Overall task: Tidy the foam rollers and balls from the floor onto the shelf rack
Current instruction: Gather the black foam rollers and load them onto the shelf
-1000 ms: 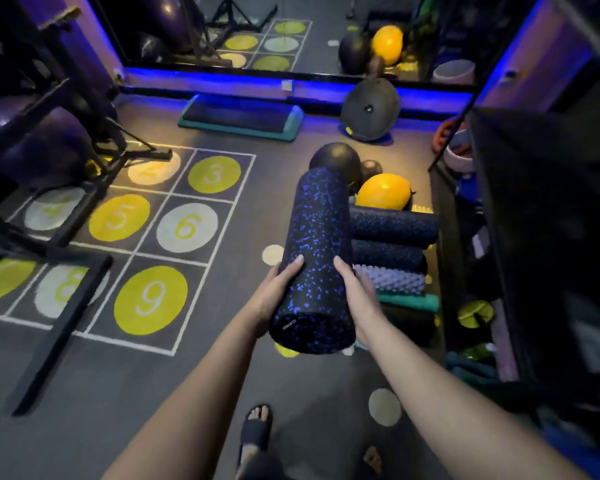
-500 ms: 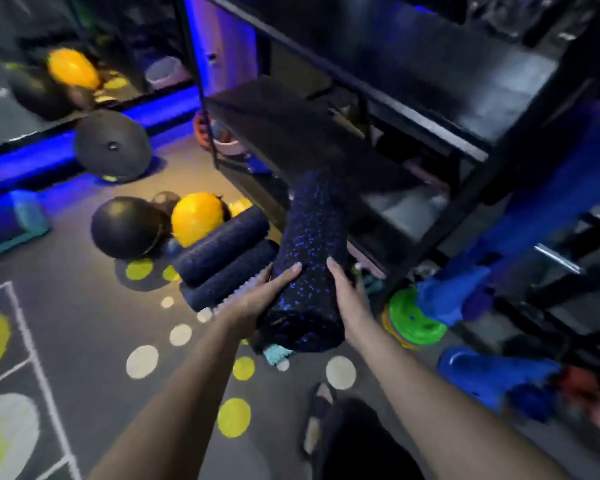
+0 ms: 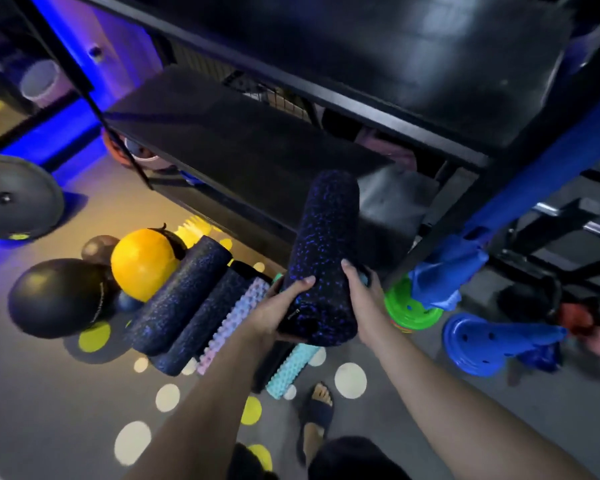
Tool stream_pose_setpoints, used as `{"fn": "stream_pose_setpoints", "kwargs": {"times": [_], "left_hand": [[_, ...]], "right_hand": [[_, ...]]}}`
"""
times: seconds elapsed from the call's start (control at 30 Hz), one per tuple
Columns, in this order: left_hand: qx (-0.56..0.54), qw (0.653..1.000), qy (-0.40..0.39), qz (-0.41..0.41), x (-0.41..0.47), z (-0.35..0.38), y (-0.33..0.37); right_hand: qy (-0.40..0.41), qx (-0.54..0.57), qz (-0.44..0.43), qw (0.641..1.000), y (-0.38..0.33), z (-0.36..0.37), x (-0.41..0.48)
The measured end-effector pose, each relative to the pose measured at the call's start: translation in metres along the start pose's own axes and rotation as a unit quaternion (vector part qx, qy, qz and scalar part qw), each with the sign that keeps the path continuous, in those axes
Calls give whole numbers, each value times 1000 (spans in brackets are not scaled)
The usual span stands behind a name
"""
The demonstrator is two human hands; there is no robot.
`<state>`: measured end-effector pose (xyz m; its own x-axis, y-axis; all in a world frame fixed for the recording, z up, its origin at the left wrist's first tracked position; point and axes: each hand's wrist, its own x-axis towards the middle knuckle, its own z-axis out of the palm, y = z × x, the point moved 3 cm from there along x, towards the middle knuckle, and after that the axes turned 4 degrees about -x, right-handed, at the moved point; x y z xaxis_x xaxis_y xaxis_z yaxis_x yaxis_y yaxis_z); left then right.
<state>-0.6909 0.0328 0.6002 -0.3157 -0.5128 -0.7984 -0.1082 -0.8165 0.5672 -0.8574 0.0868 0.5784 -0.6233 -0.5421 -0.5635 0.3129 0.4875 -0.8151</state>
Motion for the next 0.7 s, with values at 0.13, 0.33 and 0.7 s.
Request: {"fn": "stream_pose_setpoints", "kwargs": {"times": [0.13, 0.33, 0.7], "left_hand": [[40, 999, -2, 34, 39, -1, 17], [57, 995, -30, 81, 111, 17, 34], [139, 958, -60, 243, 291, 101, 57]], "right_hand": [[-60, 11, 128, 990, 13, 13, 27], [-70, 2, 134, 989, 27, 22, 65], [4, 136, 26, 990, 30, -3, 237]]}}
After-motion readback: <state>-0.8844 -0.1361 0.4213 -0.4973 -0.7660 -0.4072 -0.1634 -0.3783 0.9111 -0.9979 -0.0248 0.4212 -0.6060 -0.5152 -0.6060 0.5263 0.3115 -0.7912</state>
